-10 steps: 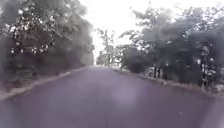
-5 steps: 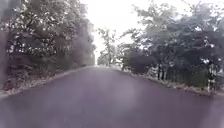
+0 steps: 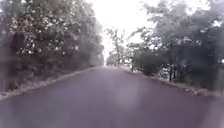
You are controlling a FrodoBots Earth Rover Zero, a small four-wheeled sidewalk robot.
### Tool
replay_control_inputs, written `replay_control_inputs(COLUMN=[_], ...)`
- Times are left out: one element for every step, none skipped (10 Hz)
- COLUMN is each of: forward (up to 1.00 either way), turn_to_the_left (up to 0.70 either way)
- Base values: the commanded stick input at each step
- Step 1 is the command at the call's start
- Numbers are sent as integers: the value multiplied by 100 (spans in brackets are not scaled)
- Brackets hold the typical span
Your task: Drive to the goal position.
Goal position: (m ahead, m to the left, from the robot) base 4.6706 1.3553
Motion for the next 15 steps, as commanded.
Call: replay_control_inputs(forward=[100,100,100,100,100,100,100,100,100,100,100,100,100,100,100], turn_to_the_left=[0,0,0,0,0,0,0,0,0,0,0,0,0,0,0])
